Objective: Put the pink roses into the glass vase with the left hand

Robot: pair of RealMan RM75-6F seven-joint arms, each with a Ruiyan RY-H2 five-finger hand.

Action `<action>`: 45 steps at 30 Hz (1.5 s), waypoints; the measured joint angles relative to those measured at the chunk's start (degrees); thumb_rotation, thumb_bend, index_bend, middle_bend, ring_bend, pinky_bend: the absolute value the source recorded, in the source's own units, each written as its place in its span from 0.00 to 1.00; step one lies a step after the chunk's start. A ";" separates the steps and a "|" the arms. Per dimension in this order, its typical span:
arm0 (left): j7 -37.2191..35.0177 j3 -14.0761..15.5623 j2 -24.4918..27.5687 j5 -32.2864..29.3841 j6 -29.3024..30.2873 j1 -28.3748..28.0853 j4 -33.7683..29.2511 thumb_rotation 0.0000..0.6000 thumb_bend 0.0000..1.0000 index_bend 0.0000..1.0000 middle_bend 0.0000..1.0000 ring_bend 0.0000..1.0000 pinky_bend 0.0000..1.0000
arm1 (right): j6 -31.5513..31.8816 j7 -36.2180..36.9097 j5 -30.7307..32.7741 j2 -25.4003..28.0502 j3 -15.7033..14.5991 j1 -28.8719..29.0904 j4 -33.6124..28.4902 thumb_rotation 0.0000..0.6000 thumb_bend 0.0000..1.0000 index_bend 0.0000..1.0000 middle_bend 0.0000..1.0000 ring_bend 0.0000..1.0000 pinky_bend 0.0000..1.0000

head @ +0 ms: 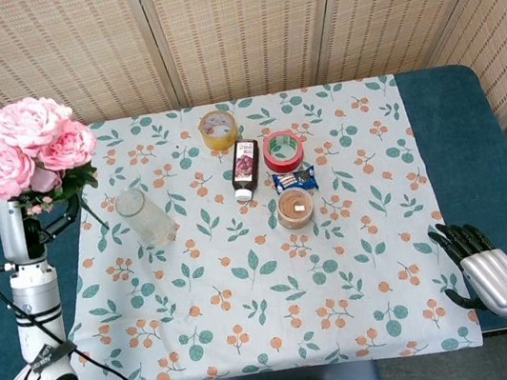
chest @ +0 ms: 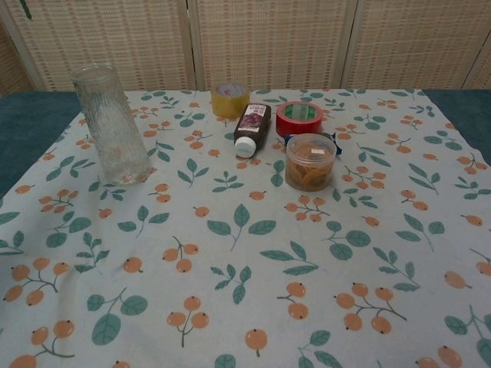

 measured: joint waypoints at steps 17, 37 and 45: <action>-3.10 0.21 -17.11 -2.28 -2.68 -14.11 32.26 1.00 0.48 0.50 0.49 0.28 0.21 | -0.61 -0.40 1.41 -0.13 0.49 0.35 0.16 1.00 0.18 0.00 0.00 0.00 0.00; -7.08 5.86 -22.40 -1.25 -1.85 -13.34 41.08 1.00 0.47 0.47 0.46 0.23 0.18 | 0.96 -0.52 0.61 0.19 0.33 -0.31 -0.25 1.00 0.18 0.00 0.00 0.00 0.00; -9.50 7.89 -25.35 -1.23 -3.37 -12.92 44.07 1.00 0.46 0.01 0.07 0.00 0.07 | 1.05 -0.40 0.41 0.25 0.28 -0.37 -0.35 1.00 0.18 0.00 0.00 0.00 0.00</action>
